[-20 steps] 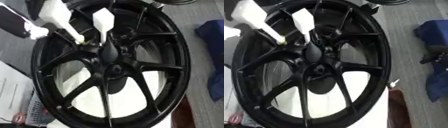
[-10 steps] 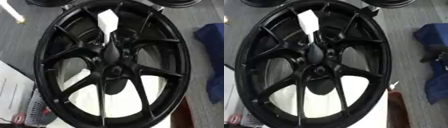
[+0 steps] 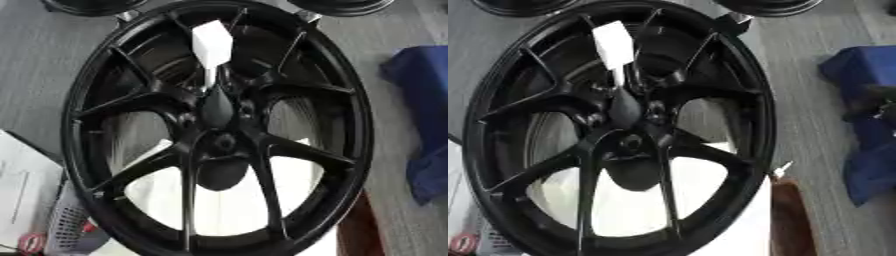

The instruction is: Pull the pin out of the wheel hub.

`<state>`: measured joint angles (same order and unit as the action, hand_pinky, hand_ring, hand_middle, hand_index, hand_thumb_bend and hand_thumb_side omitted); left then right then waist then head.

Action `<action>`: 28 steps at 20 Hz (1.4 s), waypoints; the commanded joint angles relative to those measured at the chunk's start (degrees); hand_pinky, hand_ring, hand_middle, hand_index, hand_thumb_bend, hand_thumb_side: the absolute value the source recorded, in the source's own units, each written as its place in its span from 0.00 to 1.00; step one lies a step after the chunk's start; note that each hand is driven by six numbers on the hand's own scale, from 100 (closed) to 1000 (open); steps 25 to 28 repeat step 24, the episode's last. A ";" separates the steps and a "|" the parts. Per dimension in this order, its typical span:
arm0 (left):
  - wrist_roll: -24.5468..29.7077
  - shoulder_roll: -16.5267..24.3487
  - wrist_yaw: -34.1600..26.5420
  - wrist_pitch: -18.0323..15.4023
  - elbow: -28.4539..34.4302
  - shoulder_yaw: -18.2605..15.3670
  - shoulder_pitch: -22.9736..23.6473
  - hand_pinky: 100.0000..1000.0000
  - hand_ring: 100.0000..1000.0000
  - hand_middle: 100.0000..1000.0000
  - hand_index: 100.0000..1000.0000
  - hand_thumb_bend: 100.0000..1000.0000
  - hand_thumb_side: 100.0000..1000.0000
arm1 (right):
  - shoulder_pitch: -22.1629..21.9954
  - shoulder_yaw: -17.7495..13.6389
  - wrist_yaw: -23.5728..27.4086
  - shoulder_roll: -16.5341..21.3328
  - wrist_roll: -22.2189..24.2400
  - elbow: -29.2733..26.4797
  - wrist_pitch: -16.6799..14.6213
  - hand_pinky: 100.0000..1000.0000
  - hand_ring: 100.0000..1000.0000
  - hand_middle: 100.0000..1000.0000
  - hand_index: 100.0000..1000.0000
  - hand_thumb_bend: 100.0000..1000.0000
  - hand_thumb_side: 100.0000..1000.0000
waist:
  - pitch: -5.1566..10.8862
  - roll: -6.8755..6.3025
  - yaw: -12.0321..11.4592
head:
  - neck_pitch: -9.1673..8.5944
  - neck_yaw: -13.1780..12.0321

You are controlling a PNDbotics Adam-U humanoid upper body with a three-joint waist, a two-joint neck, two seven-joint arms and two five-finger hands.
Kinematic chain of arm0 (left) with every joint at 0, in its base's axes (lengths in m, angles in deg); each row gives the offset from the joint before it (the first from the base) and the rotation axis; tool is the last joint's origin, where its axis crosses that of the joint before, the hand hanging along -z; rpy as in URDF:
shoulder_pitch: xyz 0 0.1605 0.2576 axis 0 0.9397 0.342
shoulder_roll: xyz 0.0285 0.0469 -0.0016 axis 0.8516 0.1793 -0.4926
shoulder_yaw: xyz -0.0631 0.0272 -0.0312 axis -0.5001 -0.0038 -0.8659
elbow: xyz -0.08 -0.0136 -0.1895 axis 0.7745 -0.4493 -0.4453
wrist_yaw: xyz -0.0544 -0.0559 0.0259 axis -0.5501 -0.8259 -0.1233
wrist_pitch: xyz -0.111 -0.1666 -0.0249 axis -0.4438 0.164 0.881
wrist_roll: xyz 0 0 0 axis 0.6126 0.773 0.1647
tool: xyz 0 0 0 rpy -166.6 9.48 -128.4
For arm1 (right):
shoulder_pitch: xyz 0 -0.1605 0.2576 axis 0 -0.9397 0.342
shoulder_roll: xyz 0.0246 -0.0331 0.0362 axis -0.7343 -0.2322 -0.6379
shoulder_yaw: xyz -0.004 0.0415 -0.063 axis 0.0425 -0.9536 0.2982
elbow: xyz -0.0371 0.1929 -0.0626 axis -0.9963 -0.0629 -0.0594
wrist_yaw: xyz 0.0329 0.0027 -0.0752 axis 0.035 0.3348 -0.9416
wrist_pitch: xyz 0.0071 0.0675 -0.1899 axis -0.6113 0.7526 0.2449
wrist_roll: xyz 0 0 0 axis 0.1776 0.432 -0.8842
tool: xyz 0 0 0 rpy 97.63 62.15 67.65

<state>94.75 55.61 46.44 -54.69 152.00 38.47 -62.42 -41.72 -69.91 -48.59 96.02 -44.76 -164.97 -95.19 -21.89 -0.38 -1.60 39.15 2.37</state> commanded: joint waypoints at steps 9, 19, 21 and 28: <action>-11.42 -4.84 -8.53 -6.47 9.05 0.41 -1.79 0.60 0.59 0.53 0.63 0.00 0.75 | 0.77 0.19 1.80 1.56 0.58 -0.66 -0.28 0.85 0.60 0.56 0.80 0.00 0.76 | 1.78 0.58 0.38 | -0.62 -0.68; -21.28 -16.64 -18.39 -12.93 24.67 6.89 1.89 0.59 0.58 0.51 0.62 0.00 0.76 | 1.90 0.74 3.42 1.56 1.07 -0.75 -0.45 0.85 0.60 0.56 0.80 0.00 0.76 | 1.60 1.50 1.23 | -1.23 -1.57; -23.48 -17.25 -20.59 -12.78 26.29 7.61 2.48 0.59 0.58 0.51 0.62 0.00 0.76 | 1.94 0.72 3.52 1.58 1.12 -0.76 -0.43 0.85 0.60 0.56 0.80 0.00 0.76 | 1.58 1.49 1.24 | -1.24 -1.58; -26.85 -16.96 -23.96 -12.67 27.37 8.47 2.85 0.59 0.58 0.51 0.62 0.00 0.76 | 1.97 0.73 3.57 1.60 1.16 -0.77 -0.42 0.85 0.60 0.56 0.80 0.00 0.76 | 1.57 1.47 1.29 | -1.26 -1.62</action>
